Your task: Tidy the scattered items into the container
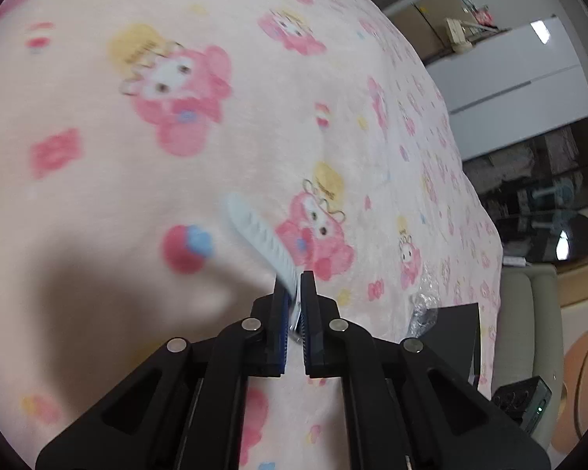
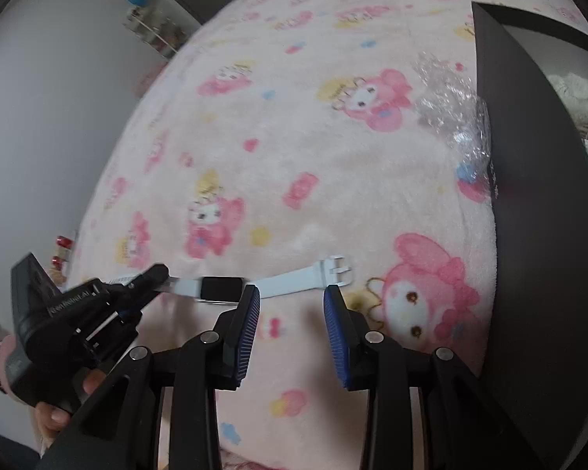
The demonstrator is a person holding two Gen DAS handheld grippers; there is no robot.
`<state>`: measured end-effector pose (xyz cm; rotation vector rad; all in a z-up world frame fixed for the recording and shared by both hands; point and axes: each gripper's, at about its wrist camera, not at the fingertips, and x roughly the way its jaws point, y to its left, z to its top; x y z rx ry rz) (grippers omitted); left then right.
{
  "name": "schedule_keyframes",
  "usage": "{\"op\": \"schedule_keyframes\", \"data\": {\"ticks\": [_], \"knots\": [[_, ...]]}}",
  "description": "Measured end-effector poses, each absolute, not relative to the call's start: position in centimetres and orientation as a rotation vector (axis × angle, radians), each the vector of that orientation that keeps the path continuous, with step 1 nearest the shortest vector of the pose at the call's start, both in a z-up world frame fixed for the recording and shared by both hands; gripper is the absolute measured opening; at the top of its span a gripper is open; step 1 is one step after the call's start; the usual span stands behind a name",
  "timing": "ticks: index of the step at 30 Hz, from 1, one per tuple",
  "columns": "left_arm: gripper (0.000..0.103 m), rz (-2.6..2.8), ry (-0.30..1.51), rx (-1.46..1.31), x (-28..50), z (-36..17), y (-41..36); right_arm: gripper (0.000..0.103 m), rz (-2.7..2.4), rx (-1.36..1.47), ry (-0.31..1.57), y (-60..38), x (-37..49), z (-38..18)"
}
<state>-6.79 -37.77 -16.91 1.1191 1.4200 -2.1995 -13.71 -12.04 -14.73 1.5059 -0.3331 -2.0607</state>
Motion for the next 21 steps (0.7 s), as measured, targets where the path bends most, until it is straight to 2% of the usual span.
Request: {"op": "schedule_keyframes", "data": {"ticks": [2,3,4,9,16,20,21], "knots": [[0.02,-2.173,1.435,1.144,-5.8,-17.3,-37.8,0.039,-2.046,1.518,-0.316,-12.1,-13.0,-14.3],[0.034,-2.163,1.471,1.155,-5.5,-17.8,-37.8,0.041,-2.024,1.528,-0.299,-12.3,-12.8,-14.5],[0.04,-2.146,1.509,1.162,-5.4,-18.5,-37.7,0.041,-1.995,1.538,-0.294,-12.6,-12.7,-14.9],[0.04,-2.122,1.555,1.154,-5.9,-19.9,-37.9,0.041,-1.914,1.659,-0.402,-13.4,-14.0,-18.6],[0.04,-2.137,1.59,1.094,-6.8,-20.9,-38.7,0.041,-1.946,1.613,-0.595,-13.8,-16.5,-20.6],[0.04,-2.116,1.642,1.094,-7.5,-22.1,-39.5,0.041,-1.968,1.597,-0.587,-15.3,-17.2,-22.0],[0.029,-2.115,1.644,1.089,-7.6,-22.2,-39.6,0.04,-1.975,1.584,-0.567,-15.7,-17.3,-22.0]]}}
